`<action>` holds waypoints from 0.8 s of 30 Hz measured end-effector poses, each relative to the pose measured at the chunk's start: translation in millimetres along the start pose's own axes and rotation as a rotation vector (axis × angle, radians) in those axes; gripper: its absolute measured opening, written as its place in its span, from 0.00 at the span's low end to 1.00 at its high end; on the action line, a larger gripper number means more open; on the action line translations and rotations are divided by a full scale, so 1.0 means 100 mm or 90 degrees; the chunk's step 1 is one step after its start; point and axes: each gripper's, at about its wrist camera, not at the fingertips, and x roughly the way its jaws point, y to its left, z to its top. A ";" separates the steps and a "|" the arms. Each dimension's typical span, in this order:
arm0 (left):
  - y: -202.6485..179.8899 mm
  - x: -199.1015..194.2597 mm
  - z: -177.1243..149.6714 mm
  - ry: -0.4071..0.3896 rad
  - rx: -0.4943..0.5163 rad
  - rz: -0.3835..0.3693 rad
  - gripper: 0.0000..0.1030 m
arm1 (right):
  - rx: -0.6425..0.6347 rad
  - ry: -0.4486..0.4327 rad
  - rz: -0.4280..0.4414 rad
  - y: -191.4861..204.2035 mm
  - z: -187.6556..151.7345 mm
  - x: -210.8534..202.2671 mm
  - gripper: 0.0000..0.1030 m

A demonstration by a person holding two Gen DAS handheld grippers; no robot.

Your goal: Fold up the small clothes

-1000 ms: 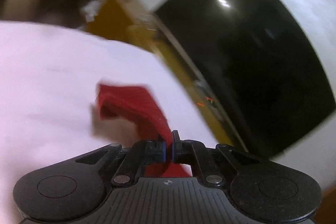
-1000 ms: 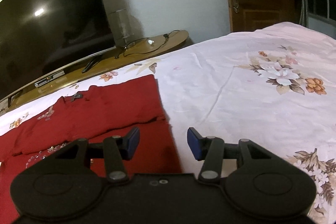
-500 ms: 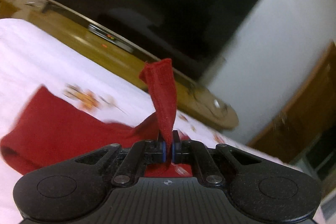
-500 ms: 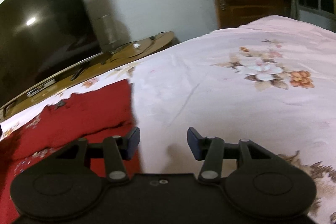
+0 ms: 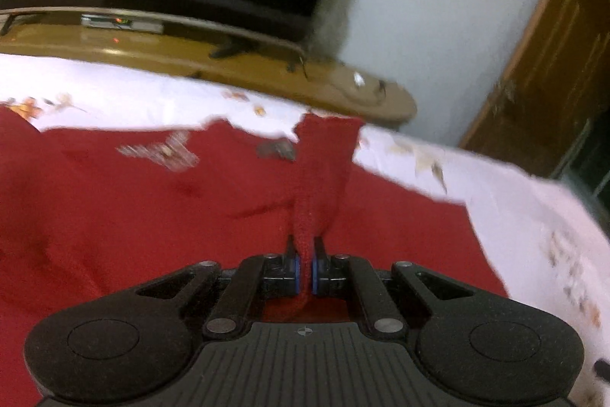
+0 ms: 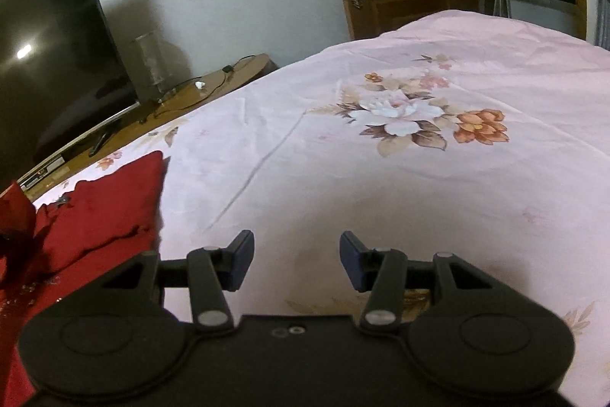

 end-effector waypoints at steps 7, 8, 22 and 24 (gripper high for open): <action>-0.41 -0.19 -0.12 -0.034 0.115 -0.038 0.74 | 0.002 0.016 0.021 0.02 0.03 0.05 0.49; -0.38 -0.31 -0.12 -0.049 0.123 -0.034 0.74 | 0.003 0.018 0.032 0.07 0.04 0.07 0.48; 1.34 -1.27 -0.33 -0.047 -0.023 0.187 0.74 | 0.058 0.147 0.350 1.71 0.02 0.83 0.48; 1.41 -1.20 -0.37 -0.026 -0.025 0.186 0.74 | 0.069 0.190 0.357 1.89 -0.04 1.02 0.48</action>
